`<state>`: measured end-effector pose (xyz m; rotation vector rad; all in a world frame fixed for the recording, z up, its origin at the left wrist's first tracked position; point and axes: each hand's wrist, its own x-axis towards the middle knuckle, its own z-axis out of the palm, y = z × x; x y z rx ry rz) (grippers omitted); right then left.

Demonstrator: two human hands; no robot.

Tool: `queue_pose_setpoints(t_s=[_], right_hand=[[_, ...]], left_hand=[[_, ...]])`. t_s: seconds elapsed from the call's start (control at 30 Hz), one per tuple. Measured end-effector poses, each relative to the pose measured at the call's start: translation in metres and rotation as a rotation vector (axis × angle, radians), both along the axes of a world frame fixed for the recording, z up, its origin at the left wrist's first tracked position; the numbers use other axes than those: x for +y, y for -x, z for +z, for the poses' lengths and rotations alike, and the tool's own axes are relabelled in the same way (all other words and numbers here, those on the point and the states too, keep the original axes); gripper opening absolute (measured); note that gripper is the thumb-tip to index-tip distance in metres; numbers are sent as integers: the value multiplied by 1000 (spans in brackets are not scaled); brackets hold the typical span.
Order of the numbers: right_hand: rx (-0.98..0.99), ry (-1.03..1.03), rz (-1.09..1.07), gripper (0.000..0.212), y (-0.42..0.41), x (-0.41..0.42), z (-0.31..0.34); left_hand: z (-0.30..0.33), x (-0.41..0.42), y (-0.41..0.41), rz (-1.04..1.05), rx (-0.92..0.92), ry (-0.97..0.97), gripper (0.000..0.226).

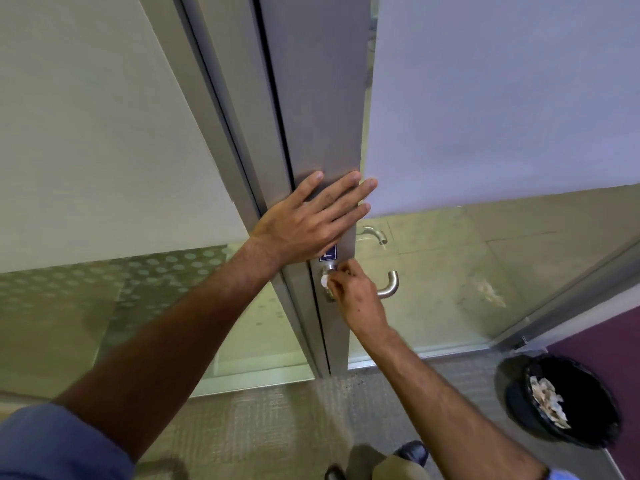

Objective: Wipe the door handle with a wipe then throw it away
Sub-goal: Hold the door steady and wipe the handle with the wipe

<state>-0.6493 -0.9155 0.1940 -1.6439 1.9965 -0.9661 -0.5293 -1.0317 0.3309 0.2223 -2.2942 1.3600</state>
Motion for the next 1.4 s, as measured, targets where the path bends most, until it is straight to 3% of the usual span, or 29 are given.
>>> queue_pose_setpoints(t_s=[0.1,0.27,0.4,0.5,0.63,0.8,0.9,0.97,1.17,1.4], right_hand=[[20,41,-15,20,-3,3,-7],[413,118,219,4,5,14,-1],[566,196,441,21,35,32,1],[546,267,324,17,74,44,0],[233,244,-84,12,115,40,8],[-81,-49,-125,16,114,14,10],[-588,-159,-230,22,124,13,1],[-937,-160,-304,24,120,23,-7],[-1677,-97,-351,21,42,48,-42],[-2161,-90,-379,27,-28,14,-27]], left_hand=[[-1,-1,0,9,2,-5,51],[-1,0,0,-1,10,-15,49],[0,0,1,3,10,-15,48],[-3,-1,1,19,-5,-20,50],[-5,-3,1,29,-4,-19,54],[-5,-3,0,46,-21,-14,57],[-4,-4,0,49,-34,-15,57],[-4,-4,-1,51,-39,-12,57],[-6,-5,0,36,-20,-6,56],[-5,-5,-1,5,3,1,54]])
